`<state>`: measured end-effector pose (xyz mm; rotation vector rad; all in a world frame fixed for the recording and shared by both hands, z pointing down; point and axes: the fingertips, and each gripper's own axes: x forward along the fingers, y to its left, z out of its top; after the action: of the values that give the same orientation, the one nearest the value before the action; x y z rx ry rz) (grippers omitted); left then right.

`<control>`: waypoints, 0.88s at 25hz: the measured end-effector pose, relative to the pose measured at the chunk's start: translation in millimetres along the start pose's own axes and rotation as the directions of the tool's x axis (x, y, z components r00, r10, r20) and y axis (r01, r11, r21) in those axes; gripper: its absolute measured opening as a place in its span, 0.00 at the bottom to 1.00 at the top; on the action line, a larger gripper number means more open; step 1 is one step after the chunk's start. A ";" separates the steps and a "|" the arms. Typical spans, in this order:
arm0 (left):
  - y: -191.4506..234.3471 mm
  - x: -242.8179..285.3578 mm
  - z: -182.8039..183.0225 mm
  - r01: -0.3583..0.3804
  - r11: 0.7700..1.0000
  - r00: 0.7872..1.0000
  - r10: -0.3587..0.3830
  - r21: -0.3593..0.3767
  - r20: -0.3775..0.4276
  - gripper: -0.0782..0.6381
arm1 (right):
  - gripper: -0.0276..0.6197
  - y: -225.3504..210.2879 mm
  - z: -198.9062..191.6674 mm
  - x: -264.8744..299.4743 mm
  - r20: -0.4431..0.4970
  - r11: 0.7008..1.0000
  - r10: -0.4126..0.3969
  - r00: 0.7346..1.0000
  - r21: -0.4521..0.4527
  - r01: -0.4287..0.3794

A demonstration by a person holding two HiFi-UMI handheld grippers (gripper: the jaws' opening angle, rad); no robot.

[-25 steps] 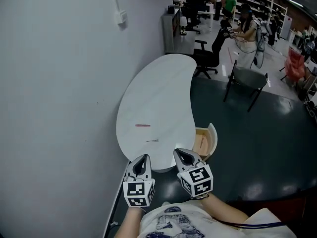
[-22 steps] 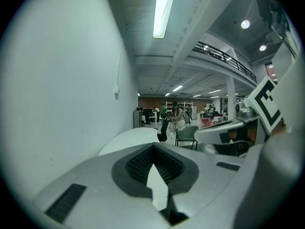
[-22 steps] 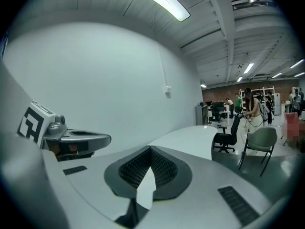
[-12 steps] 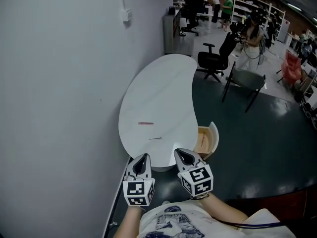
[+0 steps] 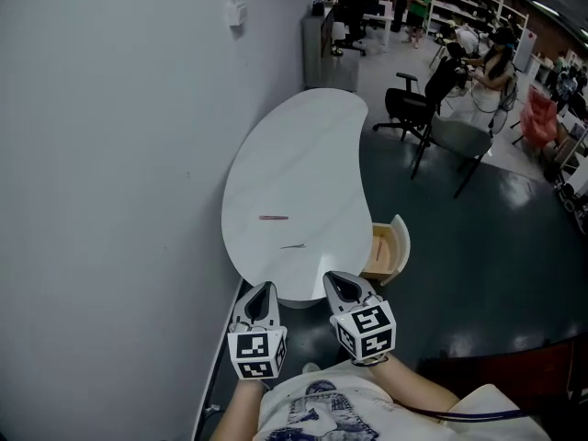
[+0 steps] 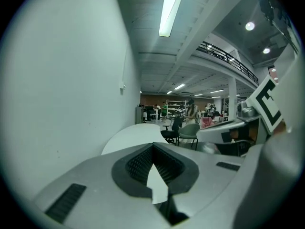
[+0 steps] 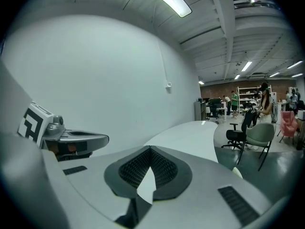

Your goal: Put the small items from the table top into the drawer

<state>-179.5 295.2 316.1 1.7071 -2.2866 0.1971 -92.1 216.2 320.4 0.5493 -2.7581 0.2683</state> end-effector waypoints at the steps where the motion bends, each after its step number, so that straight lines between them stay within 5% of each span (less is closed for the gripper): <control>1: 2.6 0.4 -4.4 0.000 1.000 1.000 0.000 -0.006 -0.008 0.16 | 0.08 2.4 -3.0 2.8 -0.009 1.000 0.003 1.000 -0.003 -0.003; 8: 23.0 18.0 -16.5 -0.018 0.999 0.999 0.017 -0.027 -0.036 0.16 | 0.08 0.3 -9.5 36.4 -0.050 1.000 0.014 0.999 -0.012 -0.015; 22: 92.9 110.6 -12.9 -0.171 0.979 0.984 0.164 -0.109 -0.069 0.16 | 0.08 -46.1 -0.2 159.3 -0.157 0.992 0.103 0.982 -0.051 -0.113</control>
<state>-295.3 224.5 367.3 1.4349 -2.3499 0.1450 -213.2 120.1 380.3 0.3486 -2.6399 0.2416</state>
